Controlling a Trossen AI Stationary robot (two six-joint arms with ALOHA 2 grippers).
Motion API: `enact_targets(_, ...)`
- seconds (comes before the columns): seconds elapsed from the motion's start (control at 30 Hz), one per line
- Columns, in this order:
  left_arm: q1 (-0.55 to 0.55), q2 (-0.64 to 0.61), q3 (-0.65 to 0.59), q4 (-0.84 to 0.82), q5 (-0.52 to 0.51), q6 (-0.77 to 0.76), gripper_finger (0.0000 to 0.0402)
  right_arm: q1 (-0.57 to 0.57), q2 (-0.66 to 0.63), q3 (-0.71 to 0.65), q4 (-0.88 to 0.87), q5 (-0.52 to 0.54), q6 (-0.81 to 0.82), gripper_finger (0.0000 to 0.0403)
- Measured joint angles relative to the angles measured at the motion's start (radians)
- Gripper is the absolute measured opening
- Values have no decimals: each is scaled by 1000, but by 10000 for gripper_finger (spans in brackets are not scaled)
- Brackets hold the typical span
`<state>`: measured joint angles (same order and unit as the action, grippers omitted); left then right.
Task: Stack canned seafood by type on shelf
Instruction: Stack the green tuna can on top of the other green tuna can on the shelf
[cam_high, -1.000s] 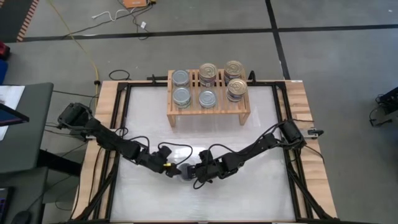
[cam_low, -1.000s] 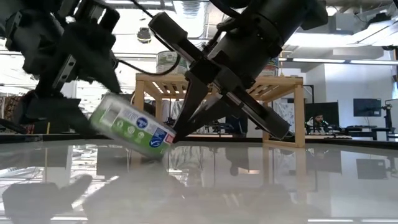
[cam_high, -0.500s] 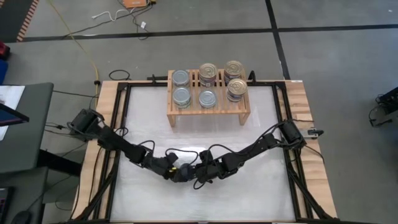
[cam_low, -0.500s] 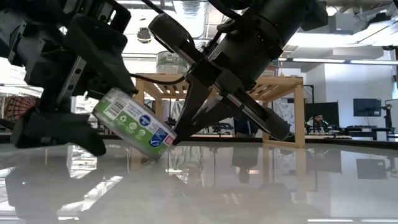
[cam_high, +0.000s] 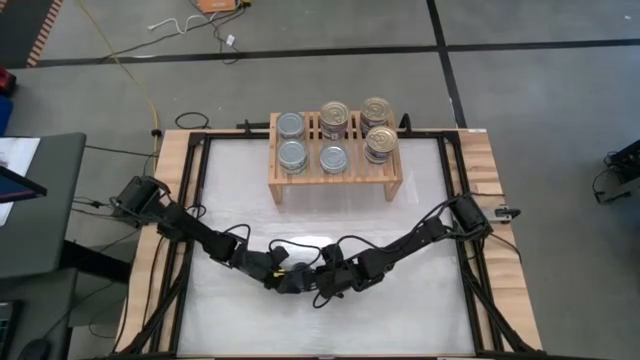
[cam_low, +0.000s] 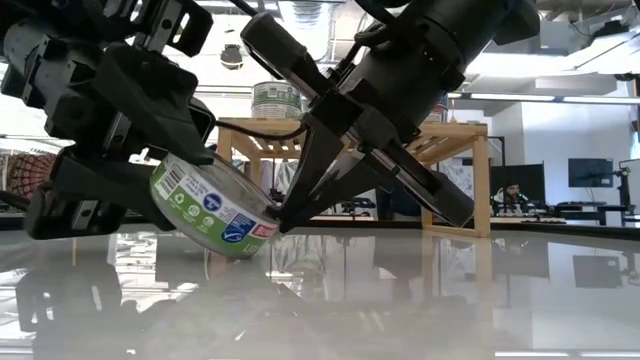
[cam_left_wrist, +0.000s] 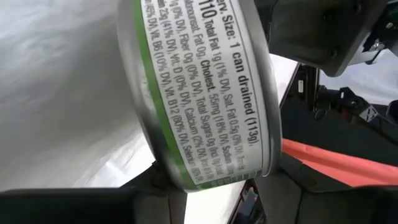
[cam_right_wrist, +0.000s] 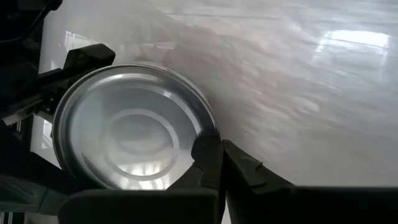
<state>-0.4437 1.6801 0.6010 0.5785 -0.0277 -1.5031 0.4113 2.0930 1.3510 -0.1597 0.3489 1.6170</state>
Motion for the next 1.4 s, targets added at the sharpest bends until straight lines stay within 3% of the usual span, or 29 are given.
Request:
enact_targets(0.43,36,0,0,0,57,71,141,24,0,-2,23,6,6,33)
enact_targets(0.7,49,3,-1,9,21,84,192,37,-1,0,53,-30,23,33)
enact_targets(0.93,63,2,-2,4,59,99,118,36,-2,0,59,-25,20,33)
enact_targets(1.4,84,2,-2,16,102,119,118,35,-14,1,41,-34,-32,33)
